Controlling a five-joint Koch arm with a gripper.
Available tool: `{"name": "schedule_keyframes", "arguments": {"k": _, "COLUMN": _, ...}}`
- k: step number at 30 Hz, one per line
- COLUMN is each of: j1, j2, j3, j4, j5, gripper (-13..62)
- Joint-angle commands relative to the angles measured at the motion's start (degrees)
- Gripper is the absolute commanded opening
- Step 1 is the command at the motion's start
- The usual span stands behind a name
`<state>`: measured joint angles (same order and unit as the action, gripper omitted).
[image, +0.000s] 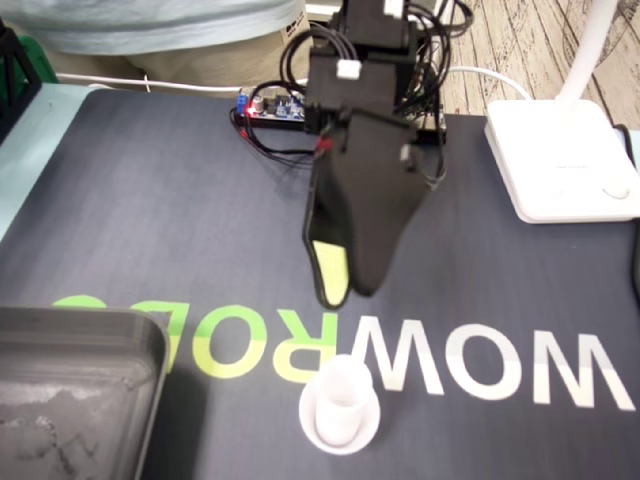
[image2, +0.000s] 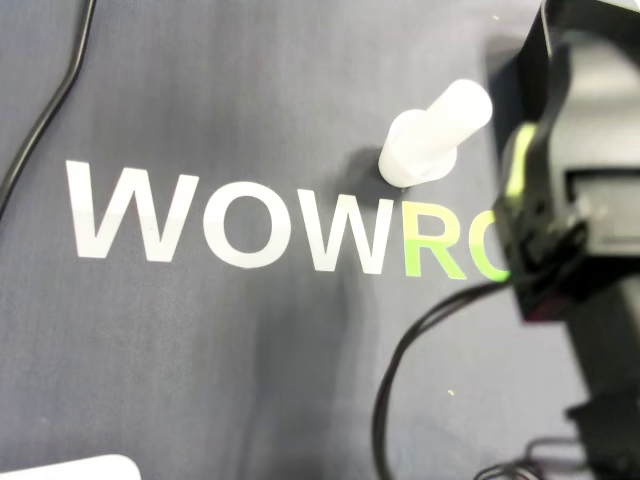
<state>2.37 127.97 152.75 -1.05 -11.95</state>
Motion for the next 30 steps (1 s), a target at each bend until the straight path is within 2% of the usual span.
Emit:
{"name": "schedule_keyframes", "arguments": {"k": 1, "j1": 0.0, "j2": 1.4, "j3": 0.4, "j4": -1.3, "j5": 1.6, "gripper": 32.4}}
{"name": "schedule_keyframes", "arguments": {"k": 21, "j1": -1.5, "j2": 7.2, "j3": 24.3, "j4": -6.5, "j5": 6.7, "gripper": 33.0}}
{"name": "schedule_keyframes", "arguments": {"k": 30, "j1": -1.6, "j2": 8.7, "j3": 25.0, "j4": -3.6, "j5": 13.6, "gripper": 33.0}}
